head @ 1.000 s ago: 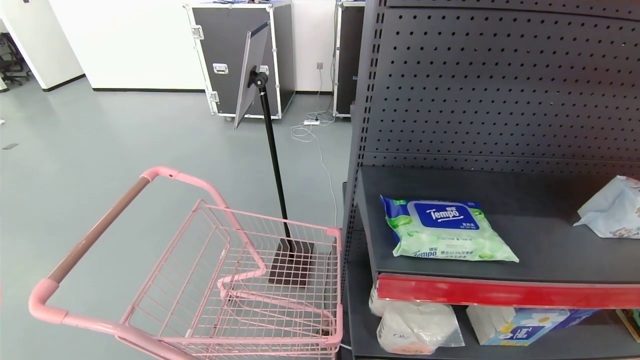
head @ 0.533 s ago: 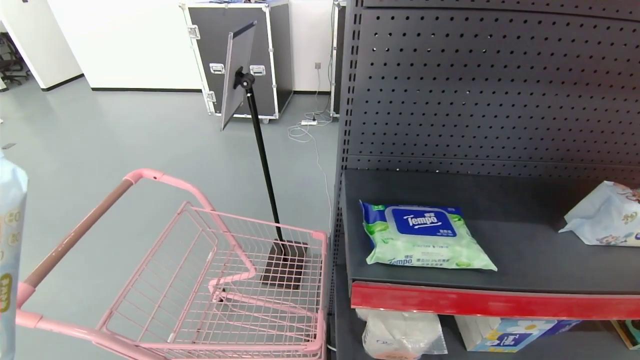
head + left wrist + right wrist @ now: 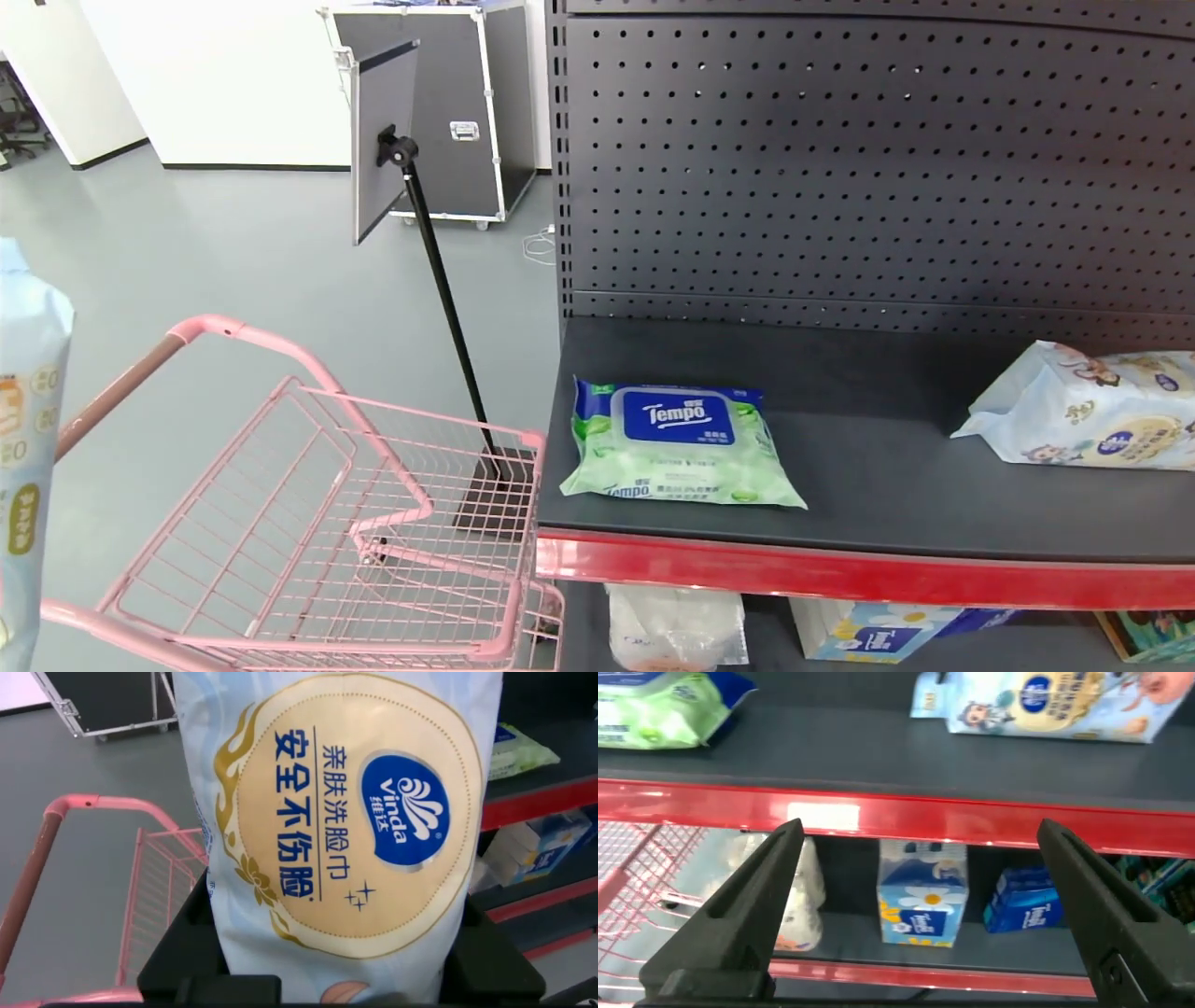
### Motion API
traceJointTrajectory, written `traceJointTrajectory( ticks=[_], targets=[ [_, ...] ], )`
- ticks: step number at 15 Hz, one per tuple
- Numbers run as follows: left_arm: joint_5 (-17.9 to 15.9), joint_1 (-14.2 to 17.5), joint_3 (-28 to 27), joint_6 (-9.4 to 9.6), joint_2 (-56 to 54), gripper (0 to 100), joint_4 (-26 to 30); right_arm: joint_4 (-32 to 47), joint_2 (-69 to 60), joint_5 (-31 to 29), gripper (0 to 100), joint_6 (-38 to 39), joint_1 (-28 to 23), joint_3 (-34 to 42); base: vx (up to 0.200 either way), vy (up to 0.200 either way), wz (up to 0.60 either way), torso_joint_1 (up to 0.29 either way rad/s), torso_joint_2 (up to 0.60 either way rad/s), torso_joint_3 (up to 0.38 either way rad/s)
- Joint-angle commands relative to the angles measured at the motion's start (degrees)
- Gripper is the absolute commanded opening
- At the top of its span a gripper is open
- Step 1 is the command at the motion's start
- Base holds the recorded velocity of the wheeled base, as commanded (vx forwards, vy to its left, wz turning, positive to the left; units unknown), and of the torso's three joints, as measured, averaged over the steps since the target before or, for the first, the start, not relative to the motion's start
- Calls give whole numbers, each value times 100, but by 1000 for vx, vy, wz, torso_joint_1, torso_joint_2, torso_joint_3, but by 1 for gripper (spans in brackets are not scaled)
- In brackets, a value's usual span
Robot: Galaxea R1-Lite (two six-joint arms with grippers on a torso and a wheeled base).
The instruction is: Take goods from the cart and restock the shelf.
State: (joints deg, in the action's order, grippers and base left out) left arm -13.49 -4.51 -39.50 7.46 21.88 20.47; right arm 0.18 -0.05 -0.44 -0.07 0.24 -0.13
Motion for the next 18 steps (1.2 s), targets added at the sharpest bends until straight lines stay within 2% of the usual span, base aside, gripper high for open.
traceJointTrajectory(
  ticks=[1,18],
  targets=[
    [-4,-6,-32,1,141,0,-87,-1,5,0,100,-1,2,-4,0,-200,0,7,-12,7],
    [-74,-6,-23,10,246,0,-113,-1,5,18,100,-28,2,-4,0,-200,0,3,2,2]
  ],
)
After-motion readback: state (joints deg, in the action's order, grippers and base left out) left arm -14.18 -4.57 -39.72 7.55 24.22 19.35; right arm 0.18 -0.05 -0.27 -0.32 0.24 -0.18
